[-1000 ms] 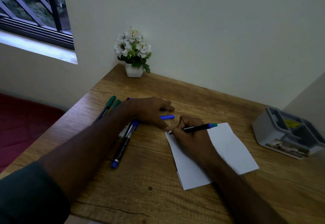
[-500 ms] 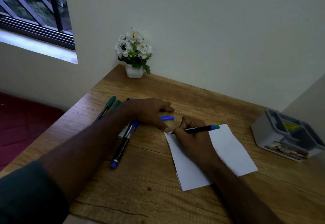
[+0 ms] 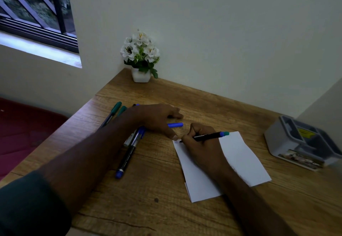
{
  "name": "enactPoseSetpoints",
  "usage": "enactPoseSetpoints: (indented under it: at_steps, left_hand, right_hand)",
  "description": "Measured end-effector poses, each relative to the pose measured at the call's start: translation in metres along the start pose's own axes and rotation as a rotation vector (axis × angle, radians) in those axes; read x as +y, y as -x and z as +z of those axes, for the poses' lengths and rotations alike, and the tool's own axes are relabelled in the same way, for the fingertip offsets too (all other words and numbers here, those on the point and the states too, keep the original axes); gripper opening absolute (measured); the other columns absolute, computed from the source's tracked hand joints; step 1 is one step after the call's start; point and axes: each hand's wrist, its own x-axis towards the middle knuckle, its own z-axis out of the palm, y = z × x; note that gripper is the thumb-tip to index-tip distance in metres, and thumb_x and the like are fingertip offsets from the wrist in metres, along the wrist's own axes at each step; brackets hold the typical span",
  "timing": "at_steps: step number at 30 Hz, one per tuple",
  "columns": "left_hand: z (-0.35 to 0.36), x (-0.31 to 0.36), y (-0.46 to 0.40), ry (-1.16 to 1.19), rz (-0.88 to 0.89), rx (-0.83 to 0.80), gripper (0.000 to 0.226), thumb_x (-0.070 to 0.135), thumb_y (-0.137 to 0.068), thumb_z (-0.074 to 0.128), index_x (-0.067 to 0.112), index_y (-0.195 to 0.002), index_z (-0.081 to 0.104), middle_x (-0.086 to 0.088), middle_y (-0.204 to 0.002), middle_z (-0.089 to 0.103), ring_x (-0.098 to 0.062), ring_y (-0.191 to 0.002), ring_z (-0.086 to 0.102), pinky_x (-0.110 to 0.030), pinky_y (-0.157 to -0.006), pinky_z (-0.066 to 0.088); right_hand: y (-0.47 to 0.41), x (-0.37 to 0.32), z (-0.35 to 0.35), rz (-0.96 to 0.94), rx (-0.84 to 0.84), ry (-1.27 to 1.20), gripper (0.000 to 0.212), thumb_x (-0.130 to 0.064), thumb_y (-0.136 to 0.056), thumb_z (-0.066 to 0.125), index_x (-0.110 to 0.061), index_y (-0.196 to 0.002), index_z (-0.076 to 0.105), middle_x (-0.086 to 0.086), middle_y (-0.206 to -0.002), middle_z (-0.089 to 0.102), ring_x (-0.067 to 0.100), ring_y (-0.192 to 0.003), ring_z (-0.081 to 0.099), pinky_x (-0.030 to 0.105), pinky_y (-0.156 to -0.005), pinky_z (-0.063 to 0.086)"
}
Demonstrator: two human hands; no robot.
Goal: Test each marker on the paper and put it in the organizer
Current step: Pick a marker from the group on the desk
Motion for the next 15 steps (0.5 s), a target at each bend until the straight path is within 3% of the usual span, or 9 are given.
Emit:
enactPoseSetpoints:
  at_steps: [15]
  left_hand:
    - [0.0012, -0.0015, -0.0023, -0.018, -0.01, -0.015, 0.089, 0.057, -0.08, 0.068, 0.033, -0.153, 0.022, 0.007, -0.164, 0.009, -0.02, -0.149, 0.012, -0.039, -0.117, 0.019]
  right_hand:
    - [-0.0005, 0.0001, 0.0002, 0.039, 0.02, 0.045, 0.027, -0.024, -0.084, 0.069, -0.011, -0.066, 0.055, -0.008, -0.063, 0.056, 0.007, -0.063, 0.053, 0.02, -0.058, 0.038]
